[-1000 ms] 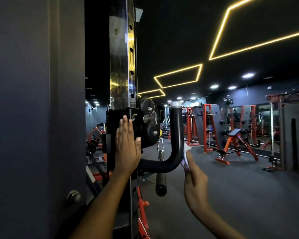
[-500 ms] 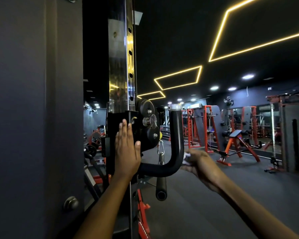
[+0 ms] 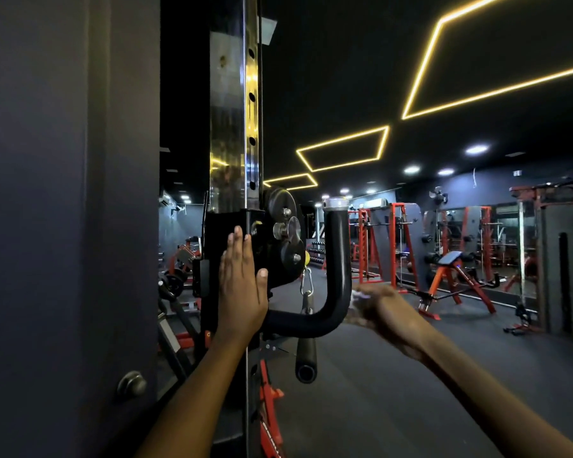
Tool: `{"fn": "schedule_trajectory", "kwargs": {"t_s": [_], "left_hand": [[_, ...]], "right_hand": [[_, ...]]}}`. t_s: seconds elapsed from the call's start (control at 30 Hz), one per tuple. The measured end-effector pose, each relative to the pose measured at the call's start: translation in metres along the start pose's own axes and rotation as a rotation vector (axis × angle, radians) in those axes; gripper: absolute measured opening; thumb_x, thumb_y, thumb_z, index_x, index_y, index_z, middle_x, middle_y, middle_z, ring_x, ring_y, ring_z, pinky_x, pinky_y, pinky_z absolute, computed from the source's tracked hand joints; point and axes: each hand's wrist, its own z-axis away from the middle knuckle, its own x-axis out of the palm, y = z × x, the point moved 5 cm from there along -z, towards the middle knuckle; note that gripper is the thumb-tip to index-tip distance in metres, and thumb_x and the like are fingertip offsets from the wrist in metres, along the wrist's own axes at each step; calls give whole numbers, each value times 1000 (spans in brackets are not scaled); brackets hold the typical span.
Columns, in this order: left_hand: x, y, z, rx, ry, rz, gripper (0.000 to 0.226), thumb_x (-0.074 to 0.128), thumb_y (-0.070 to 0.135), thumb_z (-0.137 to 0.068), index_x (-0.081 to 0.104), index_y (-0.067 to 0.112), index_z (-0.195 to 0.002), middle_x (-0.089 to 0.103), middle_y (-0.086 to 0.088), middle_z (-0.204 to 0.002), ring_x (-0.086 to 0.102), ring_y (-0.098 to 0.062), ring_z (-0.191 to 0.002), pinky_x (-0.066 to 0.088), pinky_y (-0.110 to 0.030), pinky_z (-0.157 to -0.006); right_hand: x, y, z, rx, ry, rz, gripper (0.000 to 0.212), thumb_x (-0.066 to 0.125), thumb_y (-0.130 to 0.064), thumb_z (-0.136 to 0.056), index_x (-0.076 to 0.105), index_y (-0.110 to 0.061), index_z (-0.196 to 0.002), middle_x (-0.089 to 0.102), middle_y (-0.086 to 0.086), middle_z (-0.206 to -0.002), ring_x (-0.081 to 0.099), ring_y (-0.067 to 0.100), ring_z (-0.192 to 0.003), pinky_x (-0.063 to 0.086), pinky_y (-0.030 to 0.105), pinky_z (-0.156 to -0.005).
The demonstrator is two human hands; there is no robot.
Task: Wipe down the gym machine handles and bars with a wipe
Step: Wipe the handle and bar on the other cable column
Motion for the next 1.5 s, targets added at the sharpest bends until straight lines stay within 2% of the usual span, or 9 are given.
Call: {"fn": "schedule_trajectory", "kwargs": {"t_s": [0.1, 0.2, 0.33, 0.53, 0.67, 1.0, 1.2, 1.4, 1.5], "left_hand": [[0, 0, 0, 1, 9, -1, 60, 23, 33, -100, 1, 14, -152, -7, 4, -161, -9, -8, -149, -11, -19, -117], [0, 0, 0, 10, 5, -10, 59, 23, 34, -100, 0, 14, -151, -9, 5, -161, -9, -8, -149, -11, -19, -118], [-1, 0, 0, 6, -10, -18, 59, 22, 35, -101, -1, 13, -151, -10, 5, -160, -12, -5, -148, -12, -18, -117], [1, 0, 1, -1, -5, -10, 59, 22, 35, -101, 2, 14, -153, -9, 5, -161, -9, -8, -149, -12, -19, -117], [0, 0, 2, -5, -2, -11, 59, 21, 36, -101, 0, 14, -152, -9, 5, -160, -11, -6, -148, -12, -18, -116], [-10, 8, 3, -25, -37, -150, 62, 18, 38, -99, 7, 11, -153, -4, 0, -160, -8, -9, -147, -15, -20, -116], [-25, 12, 0, -24, 117, -409, 55, 27, 29, -99, 24, 7, -149, 10, -8, -158, 3, -16, -147, -15, -32, -118], [-15, 4, 2, -84, 32, -504, 57, 10, 39, -100, 3, 12, -150, 11, -10, -161, 3, -19, -148, -24, -32, -115], [-29, 10, -3, -53, 114, -384, 56, 16, 37, -100, 21, 16, -152, 12, -3, -161, 1, -17, -148, -19, -31, -116]], "right_hand": [[-20, -69, -13, -357, 314, 160, 22, 45, -10, -97, 63, -6, -108, 64, 3, -98, 59, 14, -86, 49, 8, -59], [6, -122, -26, -726, 260, 366, 38, 39, -4, -98, 48, -20, -132, 47, -9, -134, 45, 9, -125, 38, 4, -93], [34, -59, -8, -952, 87, 920, 62, 29, 14, -85, 40, -12, -140, 26, 1, -153, 7, 22, -145, 11, 30, -118], [26, -18, 40, -1116, 20, 1174, 56, 25, 9, -83, 43, -4, -134, 43, 11, -142, 29, 25, -140, 22, 43, -115], [24, -102, 5, -1032, 257, 1071, 49, 25, -12, -93, 41, -5, -138, 33, 10, -148, 20, 20, -143, 18, 42, -118], [42, 27, 54, -1165, -108, 1538, 49, 30, 3, -85, 57, -3, -126, 55, 15, -131, 39, 25, -132, 20, 37, -116], [16, -42, 21, -1080, 213, 1397, 73, 34, 19, -74, 31, -6, -143, 26, 8, -152, 15, 22, -144, 8, 37, -119], [23, 39, 33, -996, 233, 1291, 79, 25, 17, -68, 25, -5, -145, 12, 1, -157, 13, 26, -144, 8, 36, -119], [26, 31, 45, -1059, 195, 1146, 71, 27, 21, -74, 32, -4, -141, 19, -2, -156, 18, 28, -143, 12, 36, -119]]}}
